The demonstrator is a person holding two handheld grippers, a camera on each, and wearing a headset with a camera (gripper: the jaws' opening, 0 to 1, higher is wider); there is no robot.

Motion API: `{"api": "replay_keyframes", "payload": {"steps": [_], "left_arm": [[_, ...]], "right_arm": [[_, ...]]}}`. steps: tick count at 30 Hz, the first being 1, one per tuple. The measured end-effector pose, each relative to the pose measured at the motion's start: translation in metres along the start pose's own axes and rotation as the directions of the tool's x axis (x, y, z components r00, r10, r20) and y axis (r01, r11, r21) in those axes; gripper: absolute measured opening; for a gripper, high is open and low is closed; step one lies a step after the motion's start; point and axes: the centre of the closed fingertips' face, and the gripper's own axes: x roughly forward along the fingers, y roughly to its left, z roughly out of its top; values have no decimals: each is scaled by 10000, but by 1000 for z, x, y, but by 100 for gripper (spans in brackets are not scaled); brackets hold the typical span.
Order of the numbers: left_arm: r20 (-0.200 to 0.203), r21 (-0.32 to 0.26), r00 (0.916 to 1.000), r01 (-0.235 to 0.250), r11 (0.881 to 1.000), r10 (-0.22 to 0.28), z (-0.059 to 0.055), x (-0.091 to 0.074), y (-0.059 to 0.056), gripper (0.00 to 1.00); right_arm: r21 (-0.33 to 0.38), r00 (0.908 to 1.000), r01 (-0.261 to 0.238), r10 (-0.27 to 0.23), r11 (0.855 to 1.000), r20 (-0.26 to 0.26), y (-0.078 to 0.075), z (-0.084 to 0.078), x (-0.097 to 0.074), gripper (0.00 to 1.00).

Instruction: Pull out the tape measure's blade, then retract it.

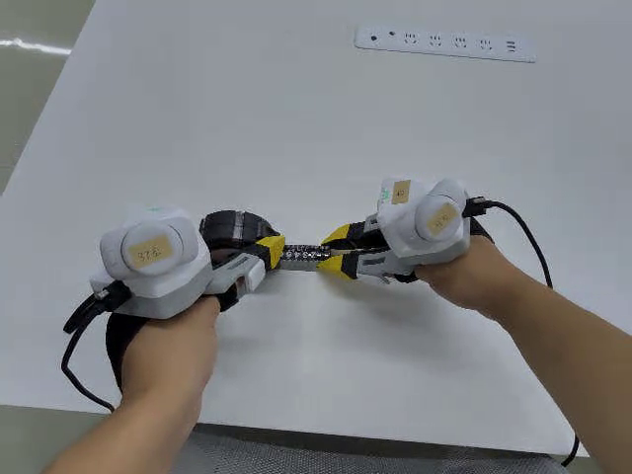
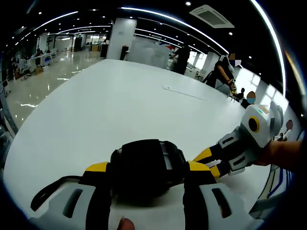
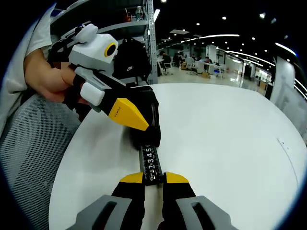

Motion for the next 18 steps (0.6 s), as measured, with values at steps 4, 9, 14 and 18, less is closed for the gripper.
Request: {"api": "replay_keyframes", "payload": {"steps": [4,9,14,18], "left_arm": [[-5,8,10000,2,10000,-2,0,0,0,56],[9,-8,10000,-4,10000,4,0,0,0,56],[4,-32,10000,7,10000,-7,0,0,1,56],[9,-26,10000,1,10000,-1,0,0,1,56]], "right_arm": [[13,10000,-28,28,10000,62,1,4,5,10],[5,9999,-59,59,10000,129,2,9,11,10],[17,9998,-83,82,10000,201,3,12,15,10],[48,9996,-96,95,9999,261,4,16,20,10]]}}
